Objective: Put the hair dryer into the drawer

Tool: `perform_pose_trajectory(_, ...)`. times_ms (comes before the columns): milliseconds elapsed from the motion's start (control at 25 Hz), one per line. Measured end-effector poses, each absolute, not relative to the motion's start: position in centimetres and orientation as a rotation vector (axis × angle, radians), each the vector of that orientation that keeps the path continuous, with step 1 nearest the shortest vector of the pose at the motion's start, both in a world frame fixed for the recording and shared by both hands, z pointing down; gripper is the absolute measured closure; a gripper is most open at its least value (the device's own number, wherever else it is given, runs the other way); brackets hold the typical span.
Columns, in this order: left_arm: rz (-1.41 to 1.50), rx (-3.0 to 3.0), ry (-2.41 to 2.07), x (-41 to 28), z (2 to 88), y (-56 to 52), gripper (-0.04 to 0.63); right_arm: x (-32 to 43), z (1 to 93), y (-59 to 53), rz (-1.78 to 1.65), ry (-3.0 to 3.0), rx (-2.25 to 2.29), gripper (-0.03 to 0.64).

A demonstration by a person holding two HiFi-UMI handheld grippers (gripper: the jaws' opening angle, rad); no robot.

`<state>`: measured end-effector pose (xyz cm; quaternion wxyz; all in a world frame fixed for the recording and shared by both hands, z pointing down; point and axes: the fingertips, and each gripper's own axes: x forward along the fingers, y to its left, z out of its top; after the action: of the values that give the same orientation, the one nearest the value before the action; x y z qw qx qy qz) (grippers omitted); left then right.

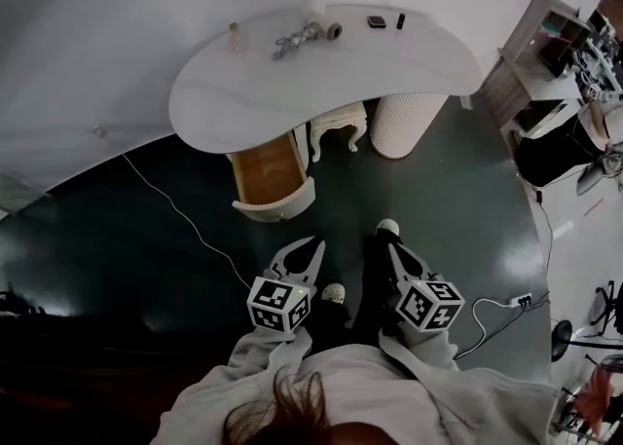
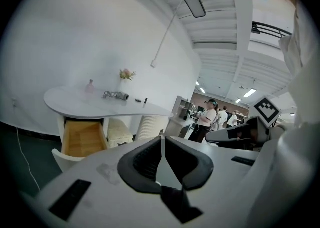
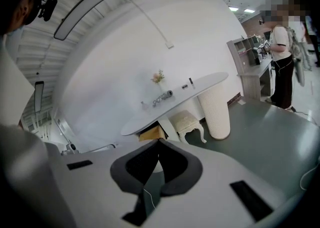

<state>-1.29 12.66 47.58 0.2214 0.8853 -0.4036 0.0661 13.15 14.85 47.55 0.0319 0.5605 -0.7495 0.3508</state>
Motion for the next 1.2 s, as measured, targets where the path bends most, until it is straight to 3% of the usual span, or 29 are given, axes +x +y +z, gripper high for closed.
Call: perform_pose_trajectory(1200,0.176,2.357,-1.286,3.8,47.3,-1.8,0.563,18.5,47.4,-2.7,1.068,-2.399,1.533,0.568)
